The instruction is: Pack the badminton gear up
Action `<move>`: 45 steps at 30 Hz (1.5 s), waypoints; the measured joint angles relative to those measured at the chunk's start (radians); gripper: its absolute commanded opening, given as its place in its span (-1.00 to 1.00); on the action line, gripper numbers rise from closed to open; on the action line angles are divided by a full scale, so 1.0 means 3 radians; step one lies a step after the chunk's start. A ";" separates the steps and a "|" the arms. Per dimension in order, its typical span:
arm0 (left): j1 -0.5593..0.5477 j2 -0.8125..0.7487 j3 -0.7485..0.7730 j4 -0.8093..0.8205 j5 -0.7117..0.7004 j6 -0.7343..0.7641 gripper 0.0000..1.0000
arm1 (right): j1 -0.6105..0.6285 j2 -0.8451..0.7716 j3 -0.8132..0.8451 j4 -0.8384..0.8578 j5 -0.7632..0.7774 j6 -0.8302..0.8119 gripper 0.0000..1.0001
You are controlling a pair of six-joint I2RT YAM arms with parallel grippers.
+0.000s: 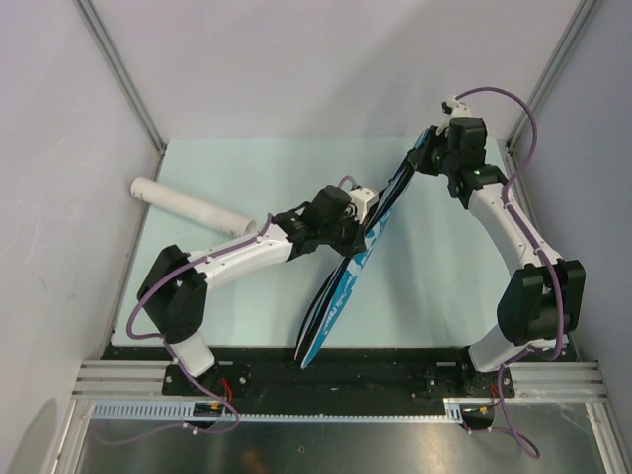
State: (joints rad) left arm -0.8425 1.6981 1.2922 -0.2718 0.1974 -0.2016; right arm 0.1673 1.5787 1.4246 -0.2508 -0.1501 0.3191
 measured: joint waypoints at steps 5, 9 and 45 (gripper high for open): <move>0.0000 0.0000 -0.0001 -0.0001 0.0027 0.0000 -0.99 | 0.0050 0.0069 0.0000 0.0027 0.0078 -0.0023 -1.00; 0.0000 0.0000 -0.0005 -0.0001 0.0041 0.0000 -1.00 | 0.0085 0.0187 0.0000 0.0130 0.0155 -0.0022 -0.94; -0.0009 0.0033 -0.0006 0.0010 0.0196 -0.0065 -1.00 | 0.0270 0.0042 0.0516 -0.1217 0.0609 -0.0371 -0.24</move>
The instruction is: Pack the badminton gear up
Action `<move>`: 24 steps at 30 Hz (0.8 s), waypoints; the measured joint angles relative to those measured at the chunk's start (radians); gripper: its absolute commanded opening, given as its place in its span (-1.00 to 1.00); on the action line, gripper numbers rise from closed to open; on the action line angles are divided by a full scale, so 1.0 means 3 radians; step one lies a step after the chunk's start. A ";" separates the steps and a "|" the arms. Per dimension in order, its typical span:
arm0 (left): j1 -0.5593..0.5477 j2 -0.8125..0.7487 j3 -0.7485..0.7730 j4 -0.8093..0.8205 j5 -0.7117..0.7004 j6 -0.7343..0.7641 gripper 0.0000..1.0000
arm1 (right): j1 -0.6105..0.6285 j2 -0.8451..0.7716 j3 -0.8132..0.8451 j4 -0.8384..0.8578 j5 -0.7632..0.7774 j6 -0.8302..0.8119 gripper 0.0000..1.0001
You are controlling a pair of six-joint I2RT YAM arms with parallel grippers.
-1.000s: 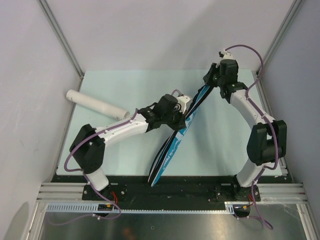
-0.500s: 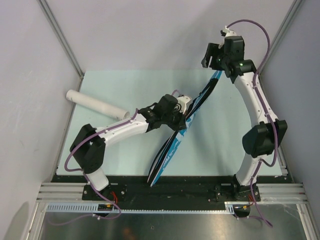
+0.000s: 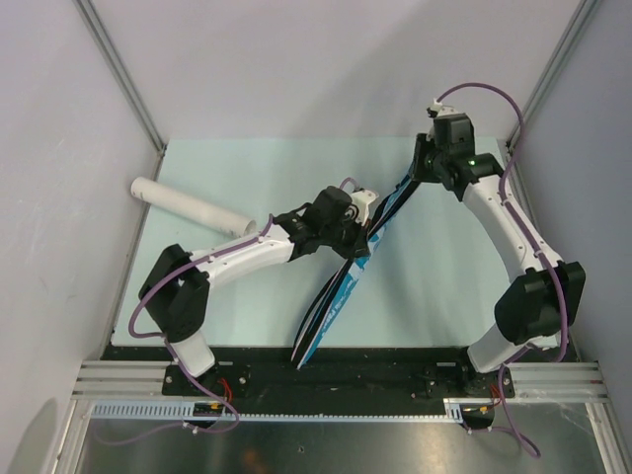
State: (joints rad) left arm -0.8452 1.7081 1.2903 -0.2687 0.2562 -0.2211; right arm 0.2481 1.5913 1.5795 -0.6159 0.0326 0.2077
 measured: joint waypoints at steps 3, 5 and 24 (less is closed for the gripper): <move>0.0000 0.0001 0.0000 0.0001 0.0006 -0.0004 -1.00 | 0.0089 0.0014 -0.0005 0.0013 0.0145 0.0072 0.15; 0.0000 0.0001 0.0000 0.0001 0.0001 -0.0025 -1.00 | 0.0099 -0.0014 -0.0067 0.0076 0.0215 0.0217 0.46; -0.0003 0.0001 0.0000 -0.0011 -0.0109 -0.0226 -1.00 | 0.0089 -0.0355 -0.1095 0.0872 -0.0210 0.1317 0.34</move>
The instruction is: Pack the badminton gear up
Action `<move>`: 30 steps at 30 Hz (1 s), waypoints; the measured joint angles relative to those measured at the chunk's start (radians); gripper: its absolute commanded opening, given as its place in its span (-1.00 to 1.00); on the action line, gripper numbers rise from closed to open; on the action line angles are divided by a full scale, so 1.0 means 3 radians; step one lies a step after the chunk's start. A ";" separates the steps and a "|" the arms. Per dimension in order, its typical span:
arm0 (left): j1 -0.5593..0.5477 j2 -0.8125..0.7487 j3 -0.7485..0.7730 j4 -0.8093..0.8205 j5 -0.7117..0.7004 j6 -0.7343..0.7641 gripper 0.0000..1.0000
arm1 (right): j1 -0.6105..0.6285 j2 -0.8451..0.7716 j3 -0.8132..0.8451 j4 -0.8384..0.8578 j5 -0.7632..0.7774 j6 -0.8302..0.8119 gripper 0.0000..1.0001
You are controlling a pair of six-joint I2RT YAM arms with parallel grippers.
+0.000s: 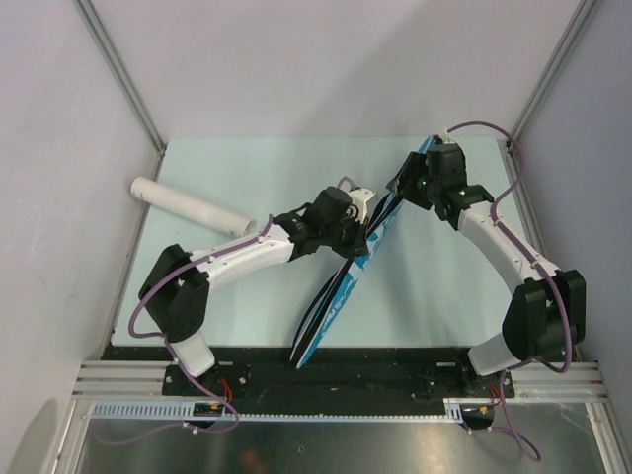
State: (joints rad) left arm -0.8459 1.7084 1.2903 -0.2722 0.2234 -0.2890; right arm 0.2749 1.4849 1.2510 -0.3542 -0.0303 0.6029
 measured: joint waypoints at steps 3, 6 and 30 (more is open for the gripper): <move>0.0000 -0.0001 0.0000 -0.0003 -0.0038 -0.0006 -1.00 | 0.0074 0.0061 0.0000 0.0056 -0.0005 0.0050 0.42; 0.0000 -0.0001 0.0000 -0.0005 -0.0065 -0.0029 -1.00 | 0.0123 0.0086 0.0000 0.0083 0.0041 0.0061 0.03; 0.1101 -0.1141 -0.0103 0.0301 0.0337 -0.0440 0.09 | 0.0233 0.0988 0.0617 0.0657 -0.1642 -0.1406 -1.00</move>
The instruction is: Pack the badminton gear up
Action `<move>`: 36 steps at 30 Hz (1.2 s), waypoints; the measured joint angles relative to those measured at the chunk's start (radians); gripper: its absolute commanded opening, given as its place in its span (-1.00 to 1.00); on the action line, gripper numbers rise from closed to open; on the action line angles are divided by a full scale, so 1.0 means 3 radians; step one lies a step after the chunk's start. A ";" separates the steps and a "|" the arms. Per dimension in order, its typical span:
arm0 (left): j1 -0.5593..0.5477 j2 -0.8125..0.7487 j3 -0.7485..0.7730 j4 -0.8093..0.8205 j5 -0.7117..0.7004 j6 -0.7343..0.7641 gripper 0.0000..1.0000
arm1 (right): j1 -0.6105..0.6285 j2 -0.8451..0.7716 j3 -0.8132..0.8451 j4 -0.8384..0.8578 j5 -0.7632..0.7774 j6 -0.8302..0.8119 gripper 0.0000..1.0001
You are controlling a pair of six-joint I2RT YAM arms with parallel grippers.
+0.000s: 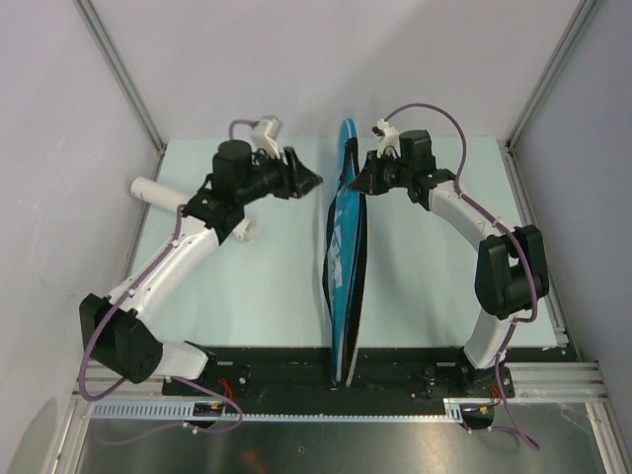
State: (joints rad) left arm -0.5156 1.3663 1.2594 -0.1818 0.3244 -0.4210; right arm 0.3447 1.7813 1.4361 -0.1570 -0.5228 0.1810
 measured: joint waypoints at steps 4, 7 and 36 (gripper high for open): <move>0.0364 0.0233 0.0145 0.0285 0.0252 -0.0290 -0.34 | 0.0005 0.0122 0.0051 0.0062 -0.0398 0.0064 -1.00; 0.0408 0.0599 0.0313 0.0453 0.0337 -0.0425 -0.61 | 0.0025 0.0207 0.0070 0.0104 -0.0575 0.0111 -1.00; 0.0562 0.1878 0.0875 0.1250 0.1118 -0.0938 -1.00 | 0.0118 0.0247 0.0108 0.0167 -0.0594 0.0200 -1.00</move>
State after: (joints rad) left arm -0.3470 1.9297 1.5219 0.1932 0.6598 -0.7025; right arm 0.3801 1.8553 1.4685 -0.1070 -0.7010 0.2409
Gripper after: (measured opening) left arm 0.012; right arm 0.039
